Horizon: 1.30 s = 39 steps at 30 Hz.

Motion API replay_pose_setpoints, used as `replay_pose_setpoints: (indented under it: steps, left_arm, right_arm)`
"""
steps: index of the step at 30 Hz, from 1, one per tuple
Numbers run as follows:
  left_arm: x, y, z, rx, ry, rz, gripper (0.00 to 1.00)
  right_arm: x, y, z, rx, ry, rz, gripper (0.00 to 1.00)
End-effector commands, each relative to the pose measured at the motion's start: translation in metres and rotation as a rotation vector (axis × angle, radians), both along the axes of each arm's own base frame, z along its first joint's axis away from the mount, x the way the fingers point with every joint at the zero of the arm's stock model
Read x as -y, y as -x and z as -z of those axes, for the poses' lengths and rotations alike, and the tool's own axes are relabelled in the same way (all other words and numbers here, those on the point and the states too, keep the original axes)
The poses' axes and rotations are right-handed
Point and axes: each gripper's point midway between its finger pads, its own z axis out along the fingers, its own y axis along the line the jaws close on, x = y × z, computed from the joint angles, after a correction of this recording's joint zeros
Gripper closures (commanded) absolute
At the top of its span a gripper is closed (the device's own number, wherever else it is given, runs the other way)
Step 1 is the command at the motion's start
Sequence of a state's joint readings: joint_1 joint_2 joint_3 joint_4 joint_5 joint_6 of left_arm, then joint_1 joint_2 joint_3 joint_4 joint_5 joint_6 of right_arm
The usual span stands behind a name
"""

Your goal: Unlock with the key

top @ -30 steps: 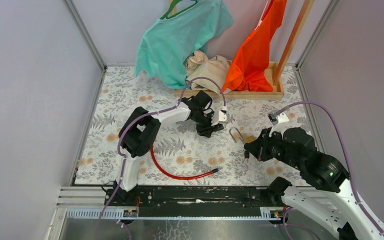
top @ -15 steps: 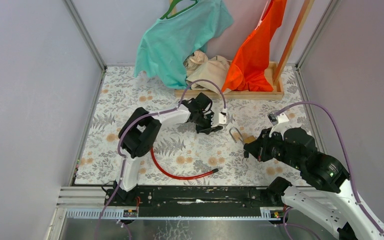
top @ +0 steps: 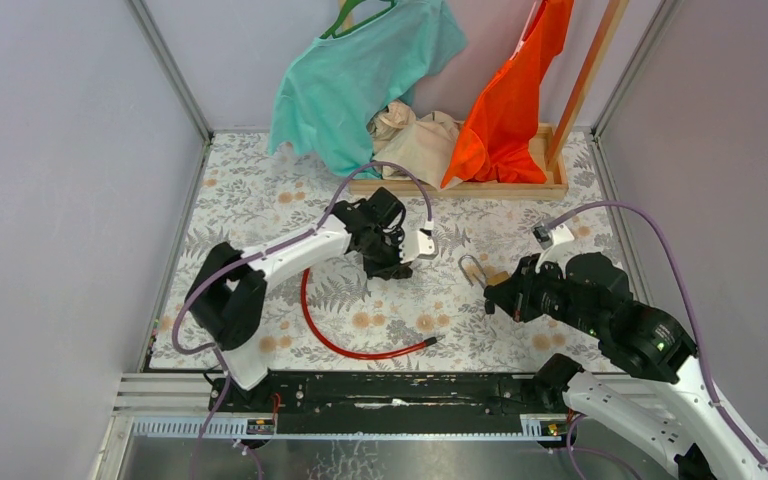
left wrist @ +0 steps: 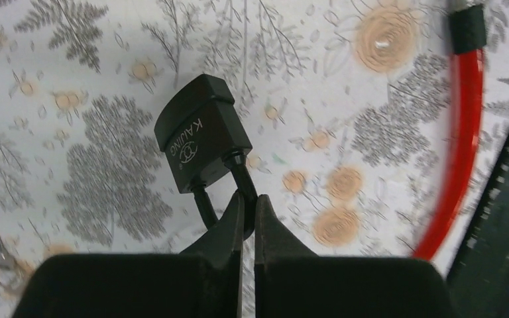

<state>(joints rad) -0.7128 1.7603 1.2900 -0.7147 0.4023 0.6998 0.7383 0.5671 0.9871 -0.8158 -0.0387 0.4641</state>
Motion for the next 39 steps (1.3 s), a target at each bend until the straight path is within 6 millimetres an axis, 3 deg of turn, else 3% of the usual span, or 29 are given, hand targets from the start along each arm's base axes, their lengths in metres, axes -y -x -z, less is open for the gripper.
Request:
replay_pose_setpoints:
  steps: [1,7,15,25,33,34,36,39]
  left_arm:
    - [-0.018,0.021,-0.028,-0.019,-0.098,-0.098,1.00]
    - [-0.043,0.035,-0.018,-0.061,-0.320,-0.203,1.00]
    - [-0.052,0.054,-0.026,-0.102,-0.473,-0.230,1.00]
    - [-0.048,0.105,-0.033,-0.403,-0.502,-0.032,1.00]
    - [-0.051,0.092,-0.014,-0.397,-0.584,-0.049,1.00]
    - [-0.050,0.089,-0.012,-0.396,-0.590,-0.052,0.90]
    - [-0.046,0.084,-0.009,-0.384,-0.592,-0.055,0.61]
    - [-0.042,0.075,-0.008,-0.357,-0.598,-0.059,0.51]
  right_arm:
    - [-0.010,-0.005,-0.030,0.083,-0.068,-0.036,1.00]
    - [-0.013,-0.003,-0.029,0.084,-0.079,-0.053,1.00]
    - [-0.018,0.000,-0.031,0.082,-0.094,-0.083,1.00]
    - [-0.020,0.001,-0.032,0.084,-0.098,-0.102,1.00]
    - [-0.021,0.002,-0.031,0.085,-0.102,-0.107,1.00]
    - [-0.022,0.002,-0.031,0.085,-0.104,-0.110,1.00]
    - [-0.023,0.002,-0.031,0.084,-0.107,-0.116,1.00]
    - [-0.024,0.003,-0.033,0.085,-0.112,-0.123,1.00]
